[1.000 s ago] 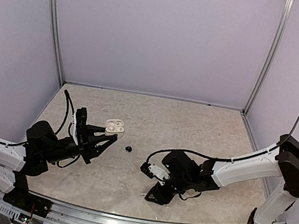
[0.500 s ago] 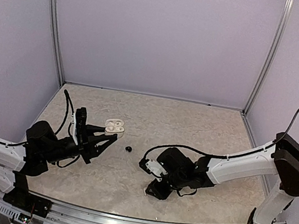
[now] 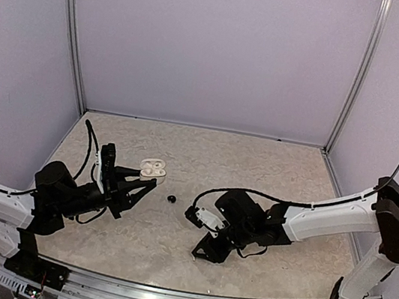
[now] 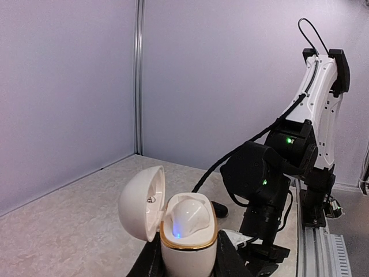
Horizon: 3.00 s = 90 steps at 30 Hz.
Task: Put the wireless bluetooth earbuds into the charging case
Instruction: Adjust the right earbud at the center of the board, then pick up the right earbud from the center of the board.
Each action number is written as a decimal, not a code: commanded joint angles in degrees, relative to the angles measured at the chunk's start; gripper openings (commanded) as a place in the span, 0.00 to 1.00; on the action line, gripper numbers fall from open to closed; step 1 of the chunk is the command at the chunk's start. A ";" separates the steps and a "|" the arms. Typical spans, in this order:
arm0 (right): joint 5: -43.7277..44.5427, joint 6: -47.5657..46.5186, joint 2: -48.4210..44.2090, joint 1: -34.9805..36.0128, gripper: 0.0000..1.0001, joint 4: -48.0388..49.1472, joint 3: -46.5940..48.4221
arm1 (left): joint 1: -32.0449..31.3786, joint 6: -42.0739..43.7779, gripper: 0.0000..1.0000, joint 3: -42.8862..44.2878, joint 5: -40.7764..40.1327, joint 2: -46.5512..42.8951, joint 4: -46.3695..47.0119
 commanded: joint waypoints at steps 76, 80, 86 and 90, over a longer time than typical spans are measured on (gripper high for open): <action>3.93 -9.15 8.12 2.93 0.49 -23.49 16.84 | 2.83 -2.58 0.08 -1.04 1.19 -0.56 3.48; 2.81 -8.82 10.91 3.04 0.47 -27.60 22.22 | 3.00 -2.58 0.08 -1.60 0.52 -1.98 2.88; 5.10 -9.14 17.35 3.79 0.45 -35.32 29.90 | 3.13 -2.47 0.08 -2.21 -0.04 -3.48 2.68; 5.45 -9.15 19.94 4.18 0.42 -37.98 32.81 | 3.17 -2.51 0.08 -2.79 0.03 -3.72 3.05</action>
